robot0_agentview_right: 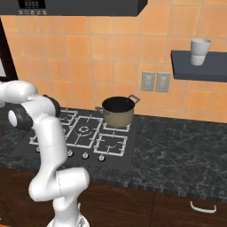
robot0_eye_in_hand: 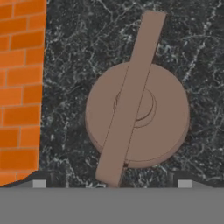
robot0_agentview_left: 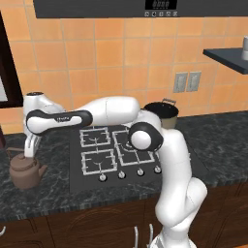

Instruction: Pick the kettle from the counter and place it on a stove burner. Then turn the burner on.

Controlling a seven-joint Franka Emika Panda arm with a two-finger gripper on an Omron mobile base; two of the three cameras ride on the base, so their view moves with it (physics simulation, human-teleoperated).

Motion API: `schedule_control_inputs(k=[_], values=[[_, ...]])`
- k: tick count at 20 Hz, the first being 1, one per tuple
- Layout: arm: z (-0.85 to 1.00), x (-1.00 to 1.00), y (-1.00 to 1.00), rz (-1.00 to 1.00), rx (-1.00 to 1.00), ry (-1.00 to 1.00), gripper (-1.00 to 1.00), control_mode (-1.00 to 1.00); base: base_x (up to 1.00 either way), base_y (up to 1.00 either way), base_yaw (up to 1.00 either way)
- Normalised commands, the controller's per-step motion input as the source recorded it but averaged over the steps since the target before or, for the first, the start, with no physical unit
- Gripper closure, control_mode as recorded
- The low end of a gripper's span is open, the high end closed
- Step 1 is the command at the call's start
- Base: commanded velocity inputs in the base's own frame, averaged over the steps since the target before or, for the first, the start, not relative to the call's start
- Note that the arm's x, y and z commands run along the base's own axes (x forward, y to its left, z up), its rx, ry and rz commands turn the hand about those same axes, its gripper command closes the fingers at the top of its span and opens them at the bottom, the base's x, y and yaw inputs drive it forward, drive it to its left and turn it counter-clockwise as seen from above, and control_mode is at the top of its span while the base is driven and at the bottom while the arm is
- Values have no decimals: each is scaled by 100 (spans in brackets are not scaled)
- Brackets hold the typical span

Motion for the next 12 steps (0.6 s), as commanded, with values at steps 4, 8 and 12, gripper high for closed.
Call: schedule_control_inputs(k=[4, 8, 12], values=[[0, 8, 3, 0, 0, 1, -100, -100, 0, 0, 0], [-3, 1, 8, 0, 0, 0, -100, -100, 0, 0, 0], [-1, 0, 12, 0, 0, 0, -100, -100, 0, 0, 0]])
